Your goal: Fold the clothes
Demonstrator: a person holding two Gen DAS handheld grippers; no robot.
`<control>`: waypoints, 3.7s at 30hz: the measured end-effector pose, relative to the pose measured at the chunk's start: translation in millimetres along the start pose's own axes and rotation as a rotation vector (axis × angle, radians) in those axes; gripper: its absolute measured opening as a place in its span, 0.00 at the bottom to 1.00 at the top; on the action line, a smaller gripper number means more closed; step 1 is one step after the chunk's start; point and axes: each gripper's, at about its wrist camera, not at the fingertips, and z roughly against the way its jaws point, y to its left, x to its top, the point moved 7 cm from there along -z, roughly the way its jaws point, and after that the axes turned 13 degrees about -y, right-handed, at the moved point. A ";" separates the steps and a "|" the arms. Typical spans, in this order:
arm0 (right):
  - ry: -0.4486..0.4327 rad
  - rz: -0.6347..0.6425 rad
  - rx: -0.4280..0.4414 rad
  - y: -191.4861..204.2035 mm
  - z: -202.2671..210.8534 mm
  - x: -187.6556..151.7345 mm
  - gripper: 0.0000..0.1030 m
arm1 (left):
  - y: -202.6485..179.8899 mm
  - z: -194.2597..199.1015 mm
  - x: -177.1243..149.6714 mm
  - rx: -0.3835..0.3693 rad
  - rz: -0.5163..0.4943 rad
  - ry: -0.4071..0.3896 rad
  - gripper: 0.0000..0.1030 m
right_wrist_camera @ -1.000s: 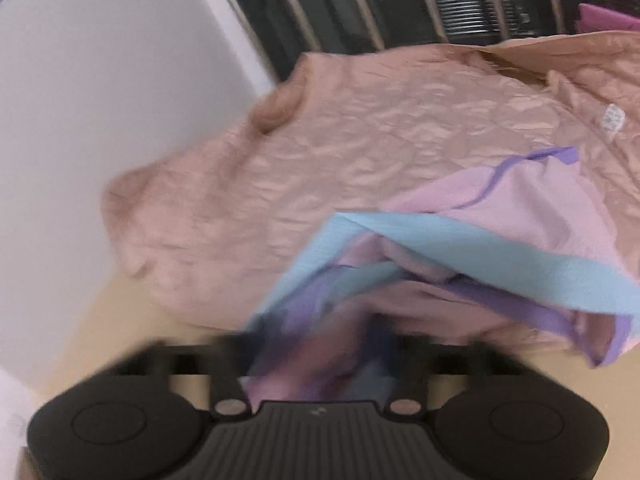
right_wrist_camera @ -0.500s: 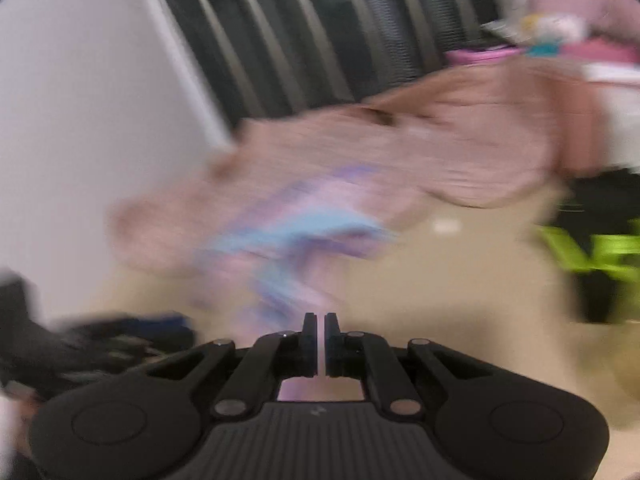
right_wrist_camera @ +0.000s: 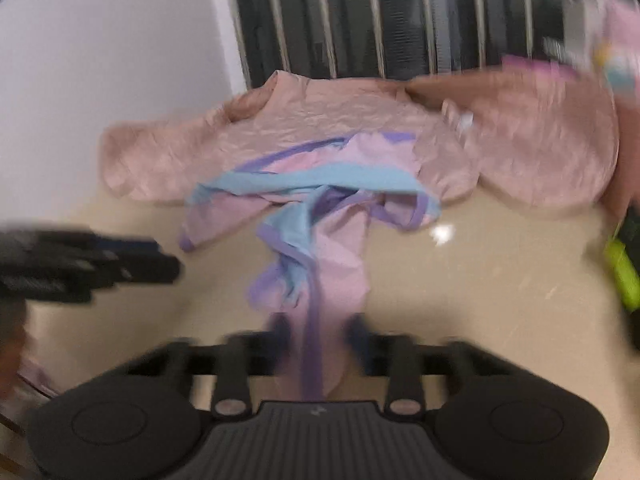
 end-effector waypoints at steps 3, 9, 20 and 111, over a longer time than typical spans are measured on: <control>-0.152 0.245 -0.139 14.4 27.7 20.3 0.05 | -10.0 -2.8 2.7 -0.008 -0.028 -0.020 0.52; -0.344 0.508 -0.245 37.4 83.0 58.3 0.05 | -65.3 -6.9 25.9 -0.076 -0.157 -0.150 0.66; -0.374 0.576 -0.263 46.8 94.6 63.4 0.32 | -44.6 26.3 30.6 -0.121 0.074 -0.146 0.04; -0.567 0.356 -0.011 22.1 153.3 340.5 0.06 | -1.6 177.2 338.9 0.117 -0.201 -0.575 0.01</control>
